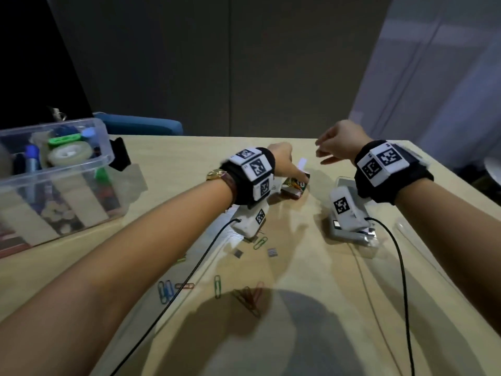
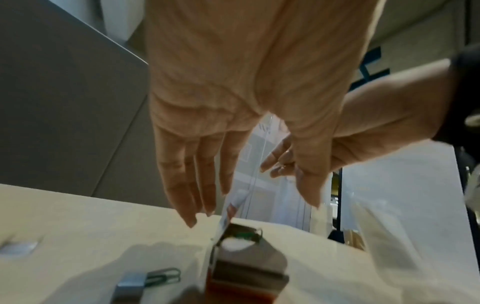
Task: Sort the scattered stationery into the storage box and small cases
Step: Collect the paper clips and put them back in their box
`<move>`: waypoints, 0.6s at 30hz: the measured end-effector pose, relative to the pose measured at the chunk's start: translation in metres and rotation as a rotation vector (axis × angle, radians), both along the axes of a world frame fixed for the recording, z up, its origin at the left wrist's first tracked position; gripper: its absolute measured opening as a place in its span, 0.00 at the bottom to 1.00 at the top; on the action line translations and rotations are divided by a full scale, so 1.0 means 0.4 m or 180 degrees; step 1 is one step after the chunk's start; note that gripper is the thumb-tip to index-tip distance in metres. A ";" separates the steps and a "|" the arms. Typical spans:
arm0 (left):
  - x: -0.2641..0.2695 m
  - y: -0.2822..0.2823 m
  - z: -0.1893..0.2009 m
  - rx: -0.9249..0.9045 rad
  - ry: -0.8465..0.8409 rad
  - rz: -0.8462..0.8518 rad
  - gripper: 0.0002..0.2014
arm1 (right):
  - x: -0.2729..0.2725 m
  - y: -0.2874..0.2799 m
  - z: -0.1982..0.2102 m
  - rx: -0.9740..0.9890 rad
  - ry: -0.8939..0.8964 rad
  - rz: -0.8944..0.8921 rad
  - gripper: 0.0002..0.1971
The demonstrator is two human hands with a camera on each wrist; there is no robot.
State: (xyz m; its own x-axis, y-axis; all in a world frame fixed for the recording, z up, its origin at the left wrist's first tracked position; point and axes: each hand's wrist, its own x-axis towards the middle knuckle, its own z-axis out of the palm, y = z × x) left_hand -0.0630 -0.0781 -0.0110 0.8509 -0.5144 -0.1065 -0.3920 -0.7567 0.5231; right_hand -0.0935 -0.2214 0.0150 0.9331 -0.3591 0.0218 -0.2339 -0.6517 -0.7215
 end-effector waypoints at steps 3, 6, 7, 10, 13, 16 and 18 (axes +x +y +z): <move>0.002 -0.037 -0.031 0.0298 -0.0010 -0.0072 0.31 | -0.025 -0.019 -0.024 -0.0290 0.0117 -0.0005 0.10; 0.012 -0.039 -0.042 0.0352 -0.0133 0.0050 0.14 | -0.054 -0.008 -0.031 -0.0633 0.0243 0.0281 0.09; 0.020 -0.034 -0.044 0.0384 -0.0159 0.0123 0.15 | -0.062 0.001 -0.033 -0.0788 0.0296 0.0424 0.08; 0.045 -0.007 -0.045 0.0328 -0.0005 0.0271 0.08 | -0.076 0.028 -0.036 -0.1138 0.0208 0.0675 0.08; 0.071 0.017 -0.064 -0.0012 0.0607 0.0436 0.08 | -0.071 0.037 -0.034 -0.1106 0.0086 0.0636 0.08; 0.057 0.034 -0.057 -0.0309 0.1035 0.0434 0.06 | -0.072 0.045 -0.043 -0.1145 0.0260 0.0682 0.13; 0.050 0.045 -0.047 -0.0332 0.1080 0.0351 0.11 | -0.077 0.048 -0.050 -0.1255 0.0295 0.0692 0.17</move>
